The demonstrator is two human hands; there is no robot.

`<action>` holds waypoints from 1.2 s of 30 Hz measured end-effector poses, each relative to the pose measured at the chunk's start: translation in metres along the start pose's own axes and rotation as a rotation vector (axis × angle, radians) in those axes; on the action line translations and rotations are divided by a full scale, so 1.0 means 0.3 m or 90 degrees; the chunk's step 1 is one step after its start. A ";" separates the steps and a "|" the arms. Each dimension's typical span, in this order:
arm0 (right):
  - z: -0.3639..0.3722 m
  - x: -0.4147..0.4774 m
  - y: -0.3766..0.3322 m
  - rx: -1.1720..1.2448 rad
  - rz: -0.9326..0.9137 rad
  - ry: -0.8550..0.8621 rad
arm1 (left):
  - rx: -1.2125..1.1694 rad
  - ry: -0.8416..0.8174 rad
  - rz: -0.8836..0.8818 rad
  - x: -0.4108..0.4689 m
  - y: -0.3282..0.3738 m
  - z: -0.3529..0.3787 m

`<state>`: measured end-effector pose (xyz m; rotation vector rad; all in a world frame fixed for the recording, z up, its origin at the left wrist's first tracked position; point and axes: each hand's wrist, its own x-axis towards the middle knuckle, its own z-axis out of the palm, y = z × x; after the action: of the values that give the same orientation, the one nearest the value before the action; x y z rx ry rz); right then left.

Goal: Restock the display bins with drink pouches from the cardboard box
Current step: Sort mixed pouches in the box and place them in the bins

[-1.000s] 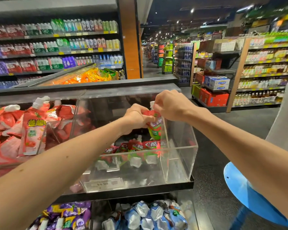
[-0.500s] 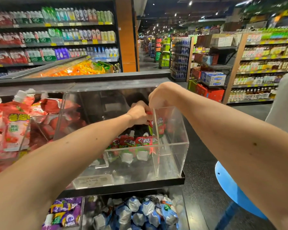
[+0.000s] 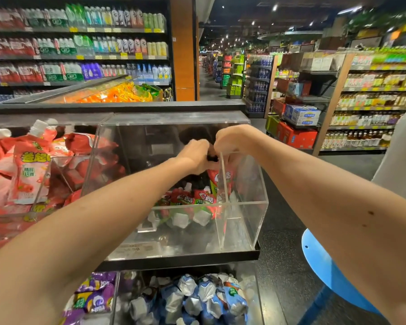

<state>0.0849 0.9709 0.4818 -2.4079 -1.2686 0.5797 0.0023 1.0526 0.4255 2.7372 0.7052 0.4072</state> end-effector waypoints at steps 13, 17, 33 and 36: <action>0.351 -0.695 -0.014 0.018 -0.248 0.540 | -0.555 0.163 0.156 -0.605 0.004 -0.198; 0.674 -1.013 0.203 0.184 -0.077 0.573 | -0.636 0.159 0.215 -0.842 0.121 0.021; 1.207 -1.936 1.354 0.426 0.701 0.413 | -0.323 -0.545 0.272 -1.337 1.202 1.354; 1.239 -1.997 1.450 0.447 0.751 0.398 | -0.239 -0.577 0.294 -1.344 1.279 1.472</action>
<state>-0.1116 0.2817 0.0658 -2.1622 0.6144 0.3672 -0.0250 0.4383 0.0696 2.3184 -0.2208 -0.5483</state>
